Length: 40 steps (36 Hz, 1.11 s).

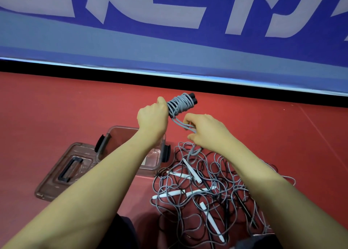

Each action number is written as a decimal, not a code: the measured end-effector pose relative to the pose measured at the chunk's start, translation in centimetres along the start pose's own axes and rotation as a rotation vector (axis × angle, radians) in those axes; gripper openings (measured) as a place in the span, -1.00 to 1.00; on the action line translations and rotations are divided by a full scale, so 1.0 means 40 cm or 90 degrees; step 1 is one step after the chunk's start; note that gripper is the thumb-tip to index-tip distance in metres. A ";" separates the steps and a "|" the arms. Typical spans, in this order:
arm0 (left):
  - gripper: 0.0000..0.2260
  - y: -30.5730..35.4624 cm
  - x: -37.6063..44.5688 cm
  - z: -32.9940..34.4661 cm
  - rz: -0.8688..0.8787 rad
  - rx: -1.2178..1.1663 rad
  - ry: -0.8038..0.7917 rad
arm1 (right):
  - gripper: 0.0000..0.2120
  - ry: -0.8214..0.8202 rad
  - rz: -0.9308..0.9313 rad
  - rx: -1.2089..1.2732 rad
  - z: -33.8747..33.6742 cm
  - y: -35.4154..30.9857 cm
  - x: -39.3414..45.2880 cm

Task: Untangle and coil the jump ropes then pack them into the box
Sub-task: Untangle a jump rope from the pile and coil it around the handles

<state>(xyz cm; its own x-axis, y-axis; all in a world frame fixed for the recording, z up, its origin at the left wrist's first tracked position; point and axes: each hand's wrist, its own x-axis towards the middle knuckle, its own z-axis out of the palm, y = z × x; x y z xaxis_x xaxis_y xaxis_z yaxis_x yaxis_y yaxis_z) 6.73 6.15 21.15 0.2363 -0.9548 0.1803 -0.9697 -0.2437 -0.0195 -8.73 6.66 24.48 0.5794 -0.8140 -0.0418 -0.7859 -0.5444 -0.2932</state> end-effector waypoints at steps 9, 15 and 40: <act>-0.81 0.029 -0.017 -0.005 0.076 0.057 -0.033 | -0.65 0.128 -0.058 -0.161 -0.016 -0.016 -0.023; -0.81 0.049 -0.012 -0.009 0.169 0.099 -0.034 | -0.53 0.220 0.051 0.037 -0.009 -0.027 -0.017; -0.89 -0.001 0.007 0.021 0.546 -0.053 0.285 | -0.77 0.125 0.010 -0.133 -0.049 0.075 0.027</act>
<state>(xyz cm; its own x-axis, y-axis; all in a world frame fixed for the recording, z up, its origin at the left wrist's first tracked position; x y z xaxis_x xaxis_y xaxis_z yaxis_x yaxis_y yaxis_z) 6.88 5.75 20.39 -0.5826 -0.6446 0.4951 -0.8063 0.5347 -0.2528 -10.90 3.75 25.42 0.5291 -0.8356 0.1475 -0.8341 -0.5441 -0.0904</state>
